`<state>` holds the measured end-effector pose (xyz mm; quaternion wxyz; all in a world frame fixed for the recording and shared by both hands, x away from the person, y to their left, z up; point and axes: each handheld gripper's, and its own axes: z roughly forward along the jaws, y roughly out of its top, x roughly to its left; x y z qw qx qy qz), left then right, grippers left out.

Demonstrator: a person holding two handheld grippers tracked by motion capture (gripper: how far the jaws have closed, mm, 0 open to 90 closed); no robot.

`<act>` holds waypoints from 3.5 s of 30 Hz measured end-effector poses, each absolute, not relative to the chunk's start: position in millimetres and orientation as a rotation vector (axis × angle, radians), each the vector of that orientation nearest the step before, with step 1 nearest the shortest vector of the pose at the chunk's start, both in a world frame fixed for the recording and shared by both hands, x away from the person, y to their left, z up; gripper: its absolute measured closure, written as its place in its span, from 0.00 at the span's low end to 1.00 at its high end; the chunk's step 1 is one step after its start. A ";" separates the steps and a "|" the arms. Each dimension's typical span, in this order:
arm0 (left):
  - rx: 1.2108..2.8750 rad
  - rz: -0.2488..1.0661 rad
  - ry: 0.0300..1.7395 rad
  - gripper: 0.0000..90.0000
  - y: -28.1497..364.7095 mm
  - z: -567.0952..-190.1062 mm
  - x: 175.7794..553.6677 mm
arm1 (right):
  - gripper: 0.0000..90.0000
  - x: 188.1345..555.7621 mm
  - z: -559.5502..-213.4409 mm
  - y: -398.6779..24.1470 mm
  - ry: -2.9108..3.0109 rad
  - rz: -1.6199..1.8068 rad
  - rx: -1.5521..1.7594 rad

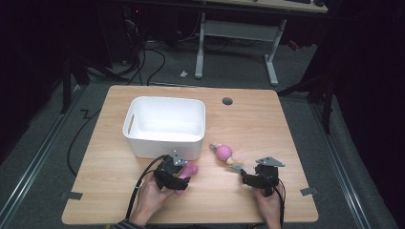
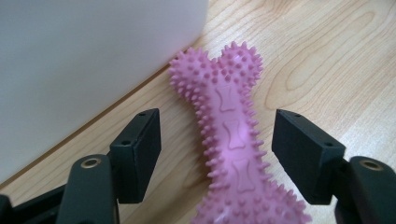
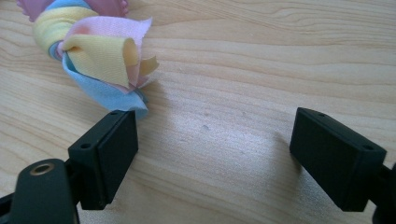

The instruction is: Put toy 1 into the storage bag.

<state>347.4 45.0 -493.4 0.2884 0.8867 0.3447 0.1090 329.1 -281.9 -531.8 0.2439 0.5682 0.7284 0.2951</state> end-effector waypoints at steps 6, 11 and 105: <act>2.394 0.299 0.912 0.42 37.3 -499.6 349.8 | 0.17 329.1 -531.8 -281.9 1.989 0.806 1.552; 2.402 0.294 0.914 0.47 35.3 -503.8 350.4 | 0.17 329.2 -531.8 -281.9 1.989 0.806 1.552; 2.276 0.252 0.837 0.65 116.7 -357.9 353.9 | 0.17 328.4 -531.6 -280.2 2.005 0.813 1.543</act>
